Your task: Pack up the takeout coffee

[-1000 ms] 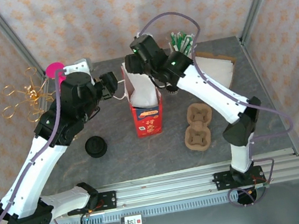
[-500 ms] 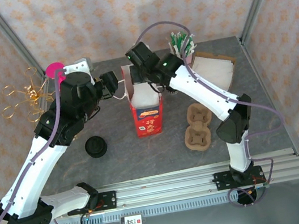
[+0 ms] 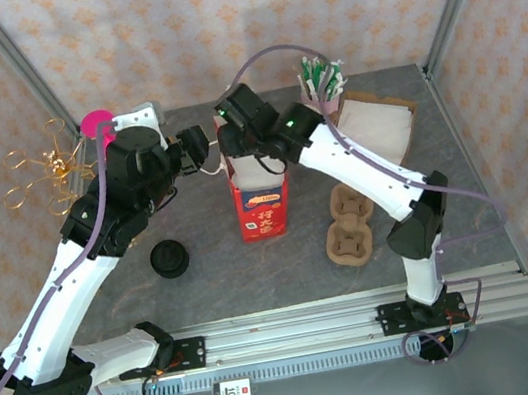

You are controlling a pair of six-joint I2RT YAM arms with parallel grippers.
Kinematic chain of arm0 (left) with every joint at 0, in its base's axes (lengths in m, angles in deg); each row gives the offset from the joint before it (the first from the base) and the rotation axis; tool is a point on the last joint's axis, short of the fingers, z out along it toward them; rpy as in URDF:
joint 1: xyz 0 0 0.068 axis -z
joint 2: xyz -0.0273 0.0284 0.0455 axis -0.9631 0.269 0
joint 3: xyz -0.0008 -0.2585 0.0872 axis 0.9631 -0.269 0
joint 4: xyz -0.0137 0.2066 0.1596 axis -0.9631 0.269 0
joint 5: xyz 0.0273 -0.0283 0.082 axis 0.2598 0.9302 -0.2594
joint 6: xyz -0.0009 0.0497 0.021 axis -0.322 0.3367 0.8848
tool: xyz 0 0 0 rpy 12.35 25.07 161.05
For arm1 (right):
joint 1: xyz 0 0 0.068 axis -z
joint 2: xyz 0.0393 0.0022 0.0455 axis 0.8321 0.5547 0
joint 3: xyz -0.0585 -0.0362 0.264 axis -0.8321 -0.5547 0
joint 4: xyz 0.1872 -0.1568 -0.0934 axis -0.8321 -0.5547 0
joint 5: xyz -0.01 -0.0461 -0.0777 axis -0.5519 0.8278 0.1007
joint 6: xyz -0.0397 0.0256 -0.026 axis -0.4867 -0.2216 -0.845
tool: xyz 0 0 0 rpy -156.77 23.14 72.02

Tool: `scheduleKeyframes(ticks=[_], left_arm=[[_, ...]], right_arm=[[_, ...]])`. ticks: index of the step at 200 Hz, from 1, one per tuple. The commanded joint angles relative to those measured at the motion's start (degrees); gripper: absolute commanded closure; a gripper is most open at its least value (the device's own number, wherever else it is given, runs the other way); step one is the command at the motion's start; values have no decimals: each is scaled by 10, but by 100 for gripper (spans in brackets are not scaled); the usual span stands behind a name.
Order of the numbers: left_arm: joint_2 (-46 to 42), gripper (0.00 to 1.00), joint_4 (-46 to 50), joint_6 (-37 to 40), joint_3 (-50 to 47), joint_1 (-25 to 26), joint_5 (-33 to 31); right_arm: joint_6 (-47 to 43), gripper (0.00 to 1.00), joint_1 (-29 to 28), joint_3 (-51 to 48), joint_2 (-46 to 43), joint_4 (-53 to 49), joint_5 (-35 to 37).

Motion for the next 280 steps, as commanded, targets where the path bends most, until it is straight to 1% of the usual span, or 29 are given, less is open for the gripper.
scheduleKeyframes(ticks=[1,14,31,44,55,65,78,103,119,129,135,147,155,166,178,204,225,230,244,261,280], left_arm=[[0,36,-15,10,11,-5,9],[2,37,-15,9,15,-5,14],[6,37,-18,10,19,-5,32],[10,37,-24,3,21,-5,52],[12,38,-39,-4,16,-4,83],[17,39,-58,-12,9,-2,108],[25,39,-79,-15,-1,8,135],[54,39,-91,-4,1,35,140],[69,39,-103,4,4,48,145],[81,39,-108,7,8,55,150],[87,39,-111,9,10,60,152],[100,39,-117,16,14,68,155],[107,39,-120,19,16,70,158],[115,39,-123,22,16,71,164],[122,38,-122,25,16,71,164],[125,37,-120,37,10,71,155],[126,37,-115,43,11,71,149],[126,36,-114,43,12,71,147],[124,36,-112,45,10,71,145],[125,36,-110,46,8,71,140],[128,36,-109,47,10,71,137]], right_arm=[[9,58,22,21,-46,1,6],[10,59,34,18,-59,10,-15],[15,59,65,12,-79,7,-34],[19,57,97,-11,-101,-3,-22],[26,55,133,-44,-125,-14,-7],[29,51,176,-98,-157,-7,-9],[36,45,242,-186,-206,22,-38],[65,34,371,-367,-300,106,-112],[88,29,452,-479,-341,161,-156],[101,28,498,-537,-353,191,-191],[111,28,523,-563,-357,203,-197],[121,28,553,-611,-363,241,-205],[129,29,566,-633,-362,260,-208],[130,30,569,-647,-350,276,-208],[133,30,571,-652,-330,271,-201],[152,32,572,-675,-299,304,-230],[158,33,573,-684,-283,313,-211],[156,32,573,-683,-279,308,-203],[159,26,573,-692,-278,309,-184],[172,26,575,-717,-270,340,-214],[175,26,576,-711,-237,345,-235]])
